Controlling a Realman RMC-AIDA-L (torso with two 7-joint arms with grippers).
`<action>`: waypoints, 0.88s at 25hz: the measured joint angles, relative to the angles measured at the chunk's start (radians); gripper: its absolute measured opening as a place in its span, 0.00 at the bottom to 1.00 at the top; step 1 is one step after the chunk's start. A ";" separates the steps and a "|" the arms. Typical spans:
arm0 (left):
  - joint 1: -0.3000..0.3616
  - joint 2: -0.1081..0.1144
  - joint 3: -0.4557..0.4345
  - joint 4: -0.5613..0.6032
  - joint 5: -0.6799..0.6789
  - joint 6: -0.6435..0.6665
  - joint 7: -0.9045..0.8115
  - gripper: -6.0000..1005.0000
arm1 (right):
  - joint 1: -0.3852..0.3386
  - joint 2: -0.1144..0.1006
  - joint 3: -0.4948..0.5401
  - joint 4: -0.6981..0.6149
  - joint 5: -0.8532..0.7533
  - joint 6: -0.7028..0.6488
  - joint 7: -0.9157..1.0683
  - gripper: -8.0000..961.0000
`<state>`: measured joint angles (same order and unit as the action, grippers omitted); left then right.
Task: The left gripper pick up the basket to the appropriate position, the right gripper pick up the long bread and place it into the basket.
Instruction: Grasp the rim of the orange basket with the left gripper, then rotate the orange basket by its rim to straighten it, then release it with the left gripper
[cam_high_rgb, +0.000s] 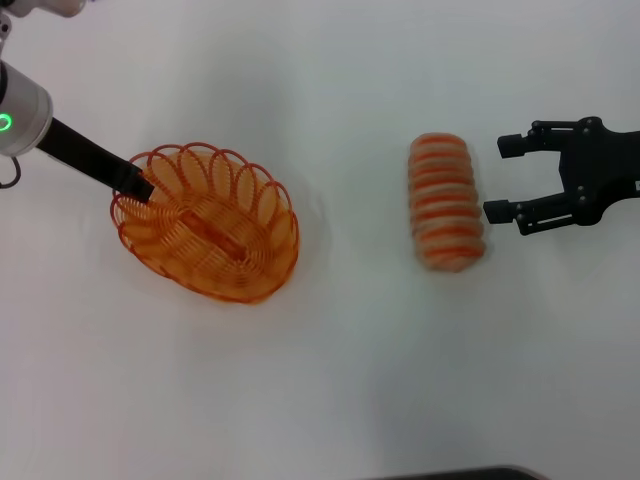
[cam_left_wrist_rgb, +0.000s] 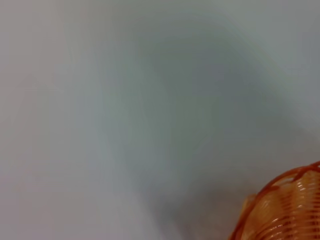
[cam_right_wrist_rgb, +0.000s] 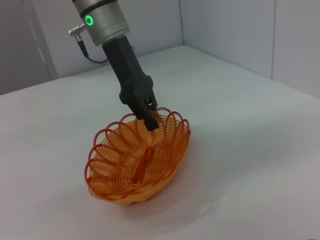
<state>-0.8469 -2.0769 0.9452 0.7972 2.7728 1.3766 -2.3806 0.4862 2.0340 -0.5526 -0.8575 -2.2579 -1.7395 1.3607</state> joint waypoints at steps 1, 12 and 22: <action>-0.001 0.002 -0.006 0.001 -0.001 0.006 -0.016 0.20 | 0.000 0.000 0.001 0.000 0.000 0.000 0.000 0.98; -0.014 0.033 -0.116 0.001 -0.003 0.102 -0.154 0.14 | 0.009 -0.003 0.006 0.000 0.006 0.001 0.034 0.98; -0.009 0.044 -0.205 -0.007 -0.004 0.151 -0.245 0.10 | 0.030 -0.008 0.019 0.000 0.007 0.014 0.066 0.98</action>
<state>-0.8557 -2.0333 0.7399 0.7902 2.7688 1.5271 -2.6261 0.5163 2.0264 -0.5335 -0.8575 -2.2505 -1.7255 1.4267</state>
